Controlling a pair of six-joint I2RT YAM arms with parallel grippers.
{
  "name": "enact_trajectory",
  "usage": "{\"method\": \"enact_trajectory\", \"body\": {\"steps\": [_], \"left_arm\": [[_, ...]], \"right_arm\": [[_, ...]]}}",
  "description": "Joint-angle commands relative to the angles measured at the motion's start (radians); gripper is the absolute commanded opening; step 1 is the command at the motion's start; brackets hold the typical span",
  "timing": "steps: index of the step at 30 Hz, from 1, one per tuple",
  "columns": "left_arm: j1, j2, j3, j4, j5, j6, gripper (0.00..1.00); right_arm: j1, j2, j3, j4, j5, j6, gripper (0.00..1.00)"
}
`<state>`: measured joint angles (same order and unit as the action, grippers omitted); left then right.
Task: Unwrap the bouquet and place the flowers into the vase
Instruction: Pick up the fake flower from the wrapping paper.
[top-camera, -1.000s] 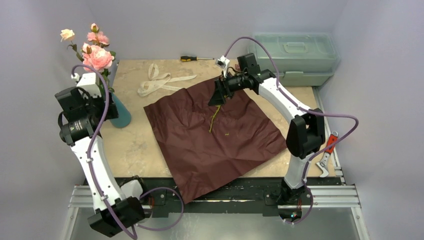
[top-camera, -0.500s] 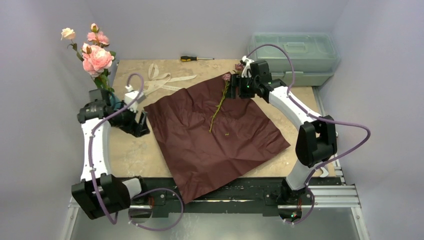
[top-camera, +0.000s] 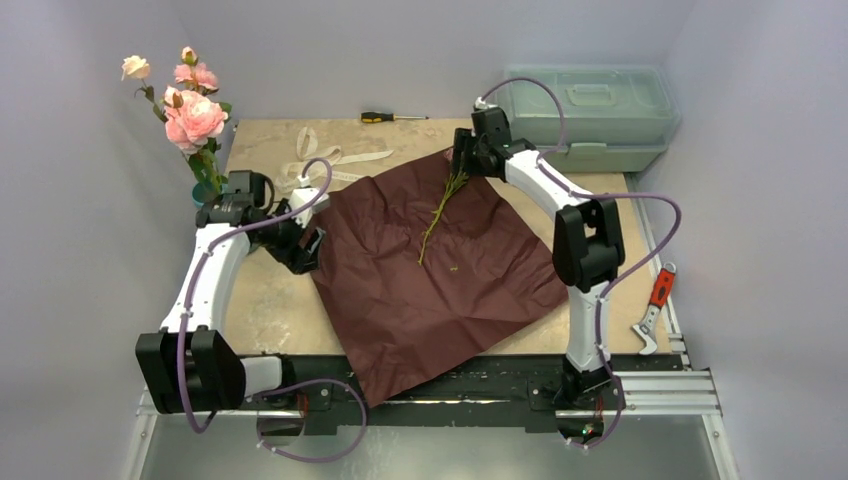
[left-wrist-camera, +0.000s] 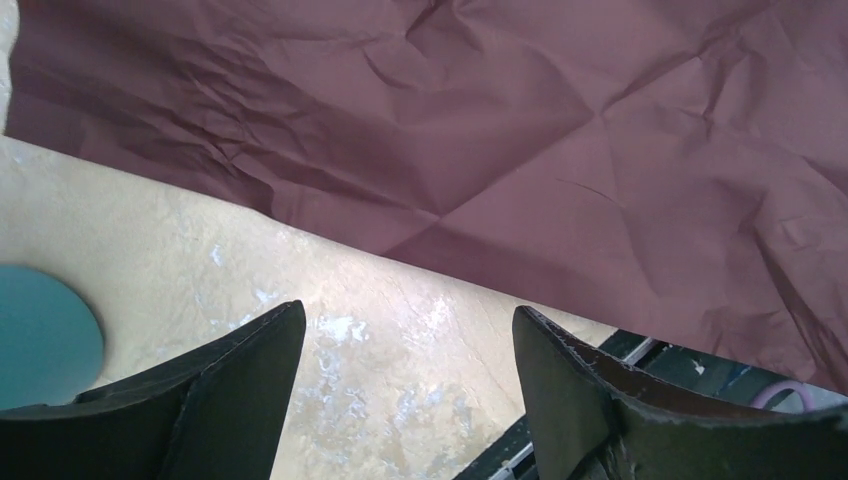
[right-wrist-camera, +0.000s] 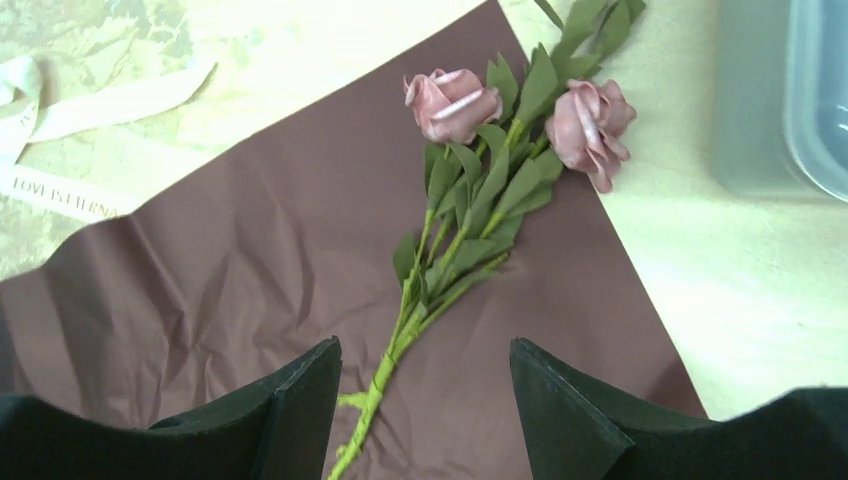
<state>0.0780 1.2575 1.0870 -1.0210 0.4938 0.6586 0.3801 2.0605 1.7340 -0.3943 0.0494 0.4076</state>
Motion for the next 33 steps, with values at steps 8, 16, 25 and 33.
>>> {"method": "enact_trajectory", "body": {"steps": [8,16,25,33], "left_arm": [[-0.054,0.049,0.114,0.053,-0.039,-0.041,0.76],[-0.069,0.087,0.2,0.053,-0.048,-0.083,0.77],[-0.069,0.133,0.271,0.076,-0.046,-0.118,0.78],[-0.069,0.195,0.353,0.138,0.025,-0.216,0.78]], "right_arm": [[0.026,0.215,0.221,0.02,0.113,0.048,0.65],[0.041,0.301,0.23,0.031,0.134,0.08,0.62],[0.044,0.285,0.206,0.023,0.133,0.105,0.34],[0.045,0.15,0.183,0.018,0.06,0.143,0.07]]}}
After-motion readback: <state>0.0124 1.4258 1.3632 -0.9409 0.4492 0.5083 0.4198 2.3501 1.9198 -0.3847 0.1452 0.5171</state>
